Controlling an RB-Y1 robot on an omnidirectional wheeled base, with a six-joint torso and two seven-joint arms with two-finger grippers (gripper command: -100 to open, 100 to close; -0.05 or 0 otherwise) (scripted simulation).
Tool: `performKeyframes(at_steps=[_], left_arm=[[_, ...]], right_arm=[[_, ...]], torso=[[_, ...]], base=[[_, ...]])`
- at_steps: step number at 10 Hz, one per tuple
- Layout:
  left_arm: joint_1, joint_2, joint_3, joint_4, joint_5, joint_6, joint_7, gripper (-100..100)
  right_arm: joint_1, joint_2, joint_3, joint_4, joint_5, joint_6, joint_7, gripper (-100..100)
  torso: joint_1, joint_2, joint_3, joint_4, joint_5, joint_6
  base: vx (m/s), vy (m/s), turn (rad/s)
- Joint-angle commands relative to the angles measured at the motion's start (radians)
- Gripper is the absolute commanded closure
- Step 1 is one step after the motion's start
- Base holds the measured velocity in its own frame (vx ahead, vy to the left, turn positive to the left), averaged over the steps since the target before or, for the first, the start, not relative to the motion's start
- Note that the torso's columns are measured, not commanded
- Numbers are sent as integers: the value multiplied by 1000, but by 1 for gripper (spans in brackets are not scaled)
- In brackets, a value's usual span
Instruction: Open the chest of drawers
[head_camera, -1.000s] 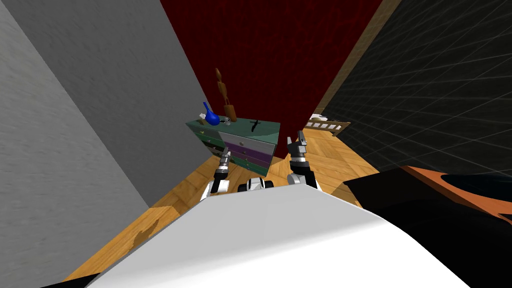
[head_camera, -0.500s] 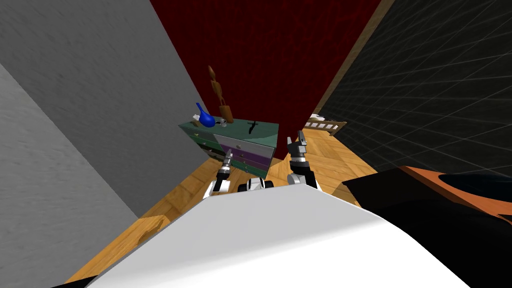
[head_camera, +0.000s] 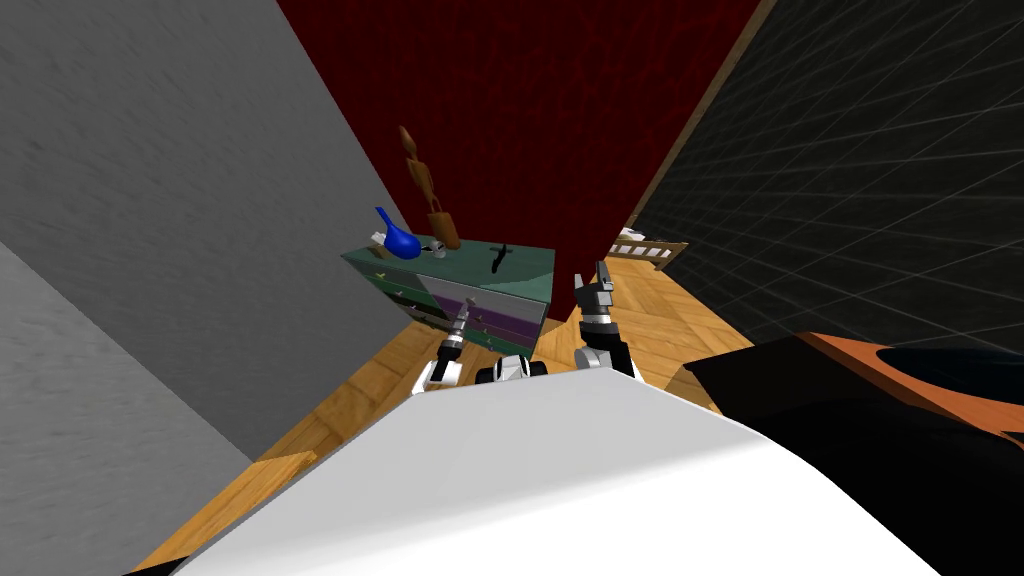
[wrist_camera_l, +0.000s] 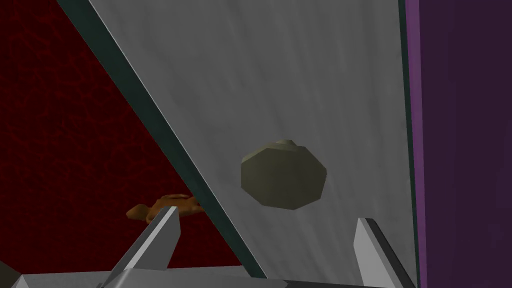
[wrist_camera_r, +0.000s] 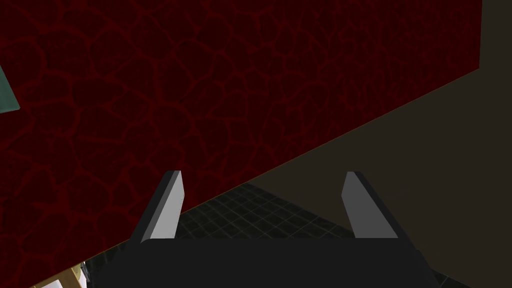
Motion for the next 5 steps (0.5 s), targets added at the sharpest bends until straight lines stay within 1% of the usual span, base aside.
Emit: performKeyframes(at_steps=[1,2,3,4,5], left_arm=[[-15,8,-11,47,-7,-5,-12,-100],[-23,12,-15,69,-9,-7,-16,-100],[-17,10,-12,55,-7,-6,-12,-100],[-29,16,-11,38,-6,24,-7,-100],[-25,13,-11,48,-7,7,-11,-100]], right_arm=[[0,0,0,0,0,0,0,0],[0,0,0,0,0,0,0,0],[0,0,0,0,0,0,0,0],[0,0,0,0,0,0,0,0],[0,0,0,0,0,0,0,0]], torso=[[-1,1,0,0,0,0],[-1,1,1,0,0,0],[0,1,1,0,0,0],[1,3,2,1,0,0],[1,2,1,1,0,0]], base=[[64,-22,-43],[63,-22,-53],[10,-2,-13],[2,4,-11],[0,0,0]])
